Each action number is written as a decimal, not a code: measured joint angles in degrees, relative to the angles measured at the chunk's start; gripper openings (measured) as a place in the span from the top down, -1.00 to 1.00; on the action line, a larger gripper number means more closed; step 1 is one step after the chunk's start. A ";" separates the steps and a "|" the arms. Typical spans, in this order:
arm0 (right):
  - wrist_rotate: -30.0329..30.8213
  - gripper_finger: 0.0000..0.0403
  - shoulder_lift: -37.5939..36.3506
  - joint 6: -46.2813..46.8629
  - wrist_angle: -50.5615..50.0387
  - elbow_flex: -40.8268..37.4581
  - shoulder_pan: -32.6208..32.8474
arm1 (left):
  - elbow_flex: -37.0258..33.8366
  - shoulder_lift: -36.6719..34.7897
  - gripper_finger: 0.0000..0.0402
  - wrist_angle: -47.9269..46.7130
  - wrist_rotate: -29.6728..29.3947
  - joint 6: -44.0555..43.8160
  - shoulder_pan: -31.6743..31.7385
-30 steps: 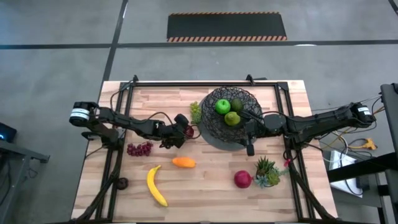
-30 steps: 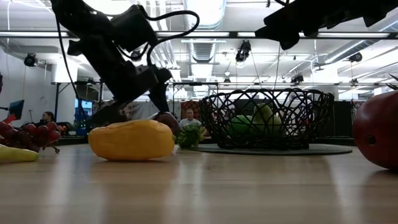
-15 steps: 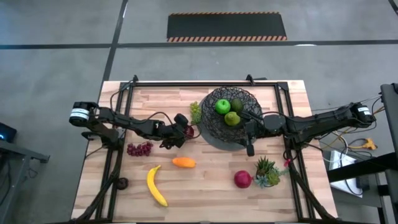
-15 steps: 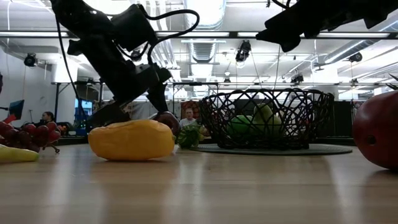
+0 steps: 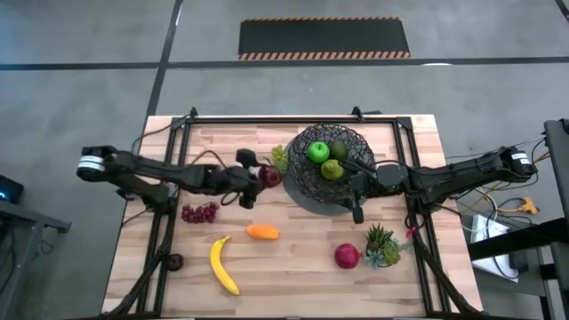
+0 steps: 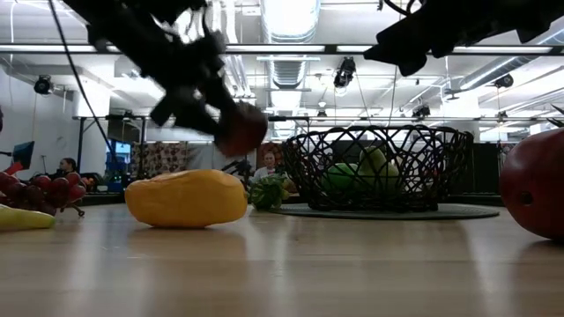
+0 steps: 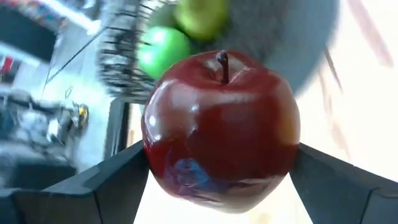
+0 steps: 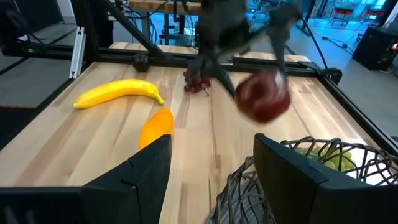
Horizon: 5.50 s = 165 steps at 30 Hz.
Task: Build produce basket
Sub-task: Put the red apple into the wire basket
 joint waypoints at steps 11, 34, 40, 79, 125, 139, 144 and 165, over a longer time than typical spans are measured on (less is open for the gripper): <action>0.02 -0.07 0.00 -2.22 9.12 -1.93 0.00 | -6.20 -9.47 -0.66 14.50 1.67 -28.81 -3.07; 0.02 -0.07 0.00 -1.50 12.08 -2.86 0.00 | -13.99 -7.02 -0.66 34.25 1.65 -29.60 -6.56; 0.02 -0.07 0.00 -1.53 12.08 -2.86 0.00 | -13.99 -7.02 -0.66 34.27 1.63 -29.51 -6.56; 2.97 -0.07 21.29 -2.16 32.05 6.05 -0.02 | -10.45 7.40 -0.66 41.84 2.04 -29.64 -7.80; 3.38 0.25 34.20 -3.99 -0.58 30.00 -1.27 | -8.86 7.75 -0.66 41.98 2.04 -18.01 -8.14; 7.41 0.95 35.10 -8.29 -3.41 31.89 -1.22 | -8.61 7.69 -0.66 43.19 2.33 -19.12 -8.15; 7.41 0.95 35.10 -7.97 -3.49 31.85 -1.22 | -8.61 7.67 -0.66 43.19 2.35 -19.11 -8.15; 6.95 0.76 35.08 -5.08 -3.57 31.74 -1.25 | -9.06 7.51 -0.66 43.23 2.66 -19.21 -8.17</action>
